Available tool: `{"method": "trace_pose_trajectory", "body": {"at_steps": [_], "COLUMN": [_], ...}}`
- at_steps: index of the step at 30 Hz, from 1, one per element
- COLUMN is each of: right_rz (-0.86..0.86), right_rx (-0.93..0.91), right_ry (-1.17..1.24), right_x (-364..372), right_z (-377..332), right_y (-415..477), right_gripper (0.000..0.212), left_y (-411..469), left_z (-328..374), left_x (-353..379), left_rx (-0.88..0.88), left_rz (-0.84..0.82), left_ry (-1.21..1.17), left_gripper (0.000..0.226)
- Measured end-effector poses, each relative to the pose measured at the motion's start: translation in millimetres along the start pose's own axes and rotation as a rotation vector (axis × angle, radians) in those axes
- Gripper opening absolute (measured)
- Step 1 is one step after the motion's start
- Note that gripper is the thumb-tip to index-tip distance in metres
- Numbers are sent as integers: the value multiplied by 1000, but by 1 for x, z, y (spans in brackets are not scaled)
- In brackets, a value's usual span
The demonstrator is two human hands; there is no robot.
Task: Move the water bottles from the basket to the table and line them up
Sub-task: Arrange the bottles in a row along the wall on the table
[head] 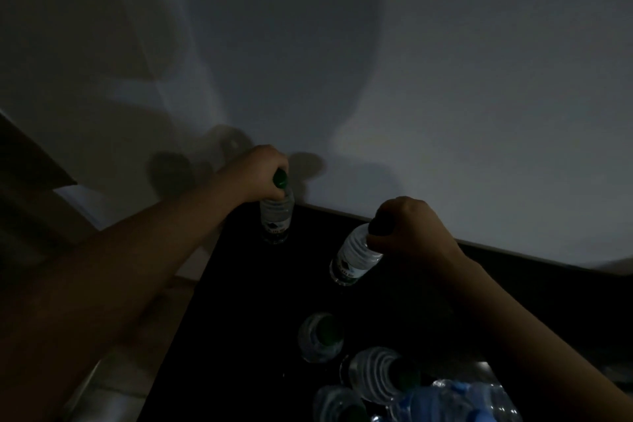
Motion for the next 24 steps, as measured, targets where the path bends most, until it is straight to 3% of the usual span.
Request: {"method": "trace_pose_trajectory", "body": {"at_steps": [9,24], "right_rz": [-42,-109], "right_rx": [4,-29], "right_ry": [-20,-67], "right_x": [21,28], "right_z": [-10,-26], "right_y": [25,84], "right_gripper": [21,22], "left_y": [32,48], "left_z": [-24,-51], "left_x": [2,11], "left_rx": [-22,-63], "left_rz": [20,17], "left_ry": [-9,-111], "left_gripper": [33,19]}}
Point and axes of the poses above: each hand's wrist, its own y-axis towards the middle knuckle, its own x-axis out of the palm, z = x × y, the point moved 3 cm from there along y, towards the middle knuckle, and after that the axes turned 12 degrees about y, right-handed, at the moved point
